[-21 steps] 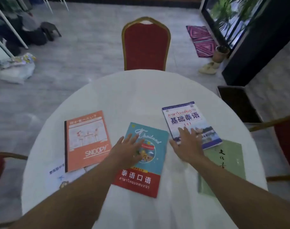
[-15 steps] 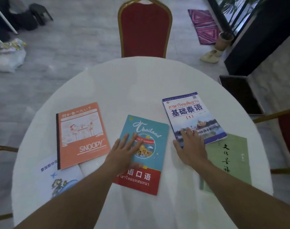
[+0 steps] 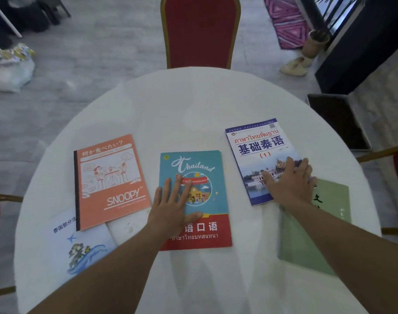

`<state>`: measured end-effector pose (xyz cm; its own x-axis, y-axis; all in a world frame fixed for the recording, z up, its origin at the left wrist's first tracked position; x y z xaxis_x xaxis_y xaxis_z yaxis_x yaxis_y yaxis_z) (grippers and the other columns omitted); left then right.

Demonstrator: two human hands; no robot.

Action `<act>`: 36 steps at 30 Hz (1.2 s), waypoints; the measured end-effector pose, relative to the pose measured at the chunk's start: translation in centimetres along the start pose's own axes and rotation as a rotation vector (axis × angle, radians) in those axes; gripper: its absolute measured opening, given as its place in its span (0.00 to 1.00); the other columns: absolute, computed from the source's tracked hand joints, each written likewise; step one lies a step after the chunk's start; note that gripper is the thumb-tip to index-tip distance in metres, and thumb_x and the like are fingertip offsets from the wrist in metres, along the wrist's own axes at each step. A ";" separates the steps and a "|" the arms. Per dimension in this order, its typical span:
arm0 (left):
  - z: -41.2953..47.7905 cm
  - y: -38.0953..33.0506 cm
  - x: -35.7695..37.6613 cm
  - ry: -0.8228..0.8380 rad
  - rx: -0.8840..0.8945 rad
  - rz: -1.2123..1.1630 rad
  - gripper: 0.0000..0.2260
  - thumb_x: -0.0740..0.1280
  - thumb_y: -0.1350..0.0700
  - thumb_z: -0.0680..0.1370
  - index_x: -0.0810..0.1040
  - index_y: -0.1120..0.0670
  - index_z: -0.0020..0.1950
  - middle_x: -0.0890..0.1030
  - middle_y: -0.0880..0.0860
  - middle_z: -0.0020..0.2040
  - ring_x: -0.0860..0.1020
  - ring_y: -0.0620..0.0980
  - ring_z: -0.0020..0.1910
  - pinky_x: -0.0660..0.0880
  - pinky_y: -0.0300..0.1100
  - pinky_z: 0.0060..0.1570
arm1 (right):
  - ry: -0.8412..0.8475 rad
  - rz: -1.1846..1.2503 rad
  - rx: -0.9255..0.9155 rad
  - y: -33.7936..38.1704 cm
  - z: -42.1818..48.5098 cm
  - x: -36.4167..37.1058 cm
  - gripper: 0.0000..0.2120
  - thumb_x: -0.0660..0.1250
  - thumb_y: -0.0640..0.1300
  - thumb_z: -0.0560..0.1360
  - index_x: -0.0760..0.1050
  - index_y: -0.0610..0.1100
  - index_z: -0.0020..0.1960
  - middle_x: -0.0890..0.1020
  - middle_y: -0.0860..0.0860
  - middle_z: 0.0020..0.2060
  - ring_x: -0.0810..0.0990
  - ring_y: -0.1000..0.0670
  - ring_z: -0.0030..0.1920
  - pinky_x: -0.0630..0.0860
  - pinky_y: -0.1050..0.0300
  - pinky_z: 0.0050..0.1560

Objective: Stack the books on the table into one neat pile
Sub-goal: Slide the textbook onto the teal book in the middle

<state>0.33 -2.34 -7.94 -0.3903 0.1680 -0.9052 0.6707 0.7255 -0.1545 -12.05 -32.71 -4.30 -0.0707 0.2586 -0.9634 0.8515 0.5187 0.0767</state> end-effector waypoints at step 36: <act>8.1 -11.3 -7.3 0.007 -0.388 -1.136 0.14 0.62 0.65 0.78 0.63 0.56 0.60 0.76 0.56 0.59 0.78 0.56 0.58 0.80 0.50 0.49 | -0.005 0.751 0.065 1.3 -1.6 -2.3 0.19 0.74 0.48 0.77 0.68 0.46 0.60 0.82 0.46 0.53 0.82 0.49 0.45 0.74 0.58 0.35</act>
<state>0.72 -17.15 -2.84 -0.6398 -0.6958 -0.3263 -0.2936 0.6137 -0.7329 -11.64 -31.29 -1.53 0.5436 0.5199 -0.6590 0.6986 0.1549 0.6985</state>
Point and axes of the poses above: each hand's wrist, its own z-axis towards the middle knuckle, its own x-axis out of the palm, y = z × x, the point moved 4 cm from there along z, towards the middle knuckle
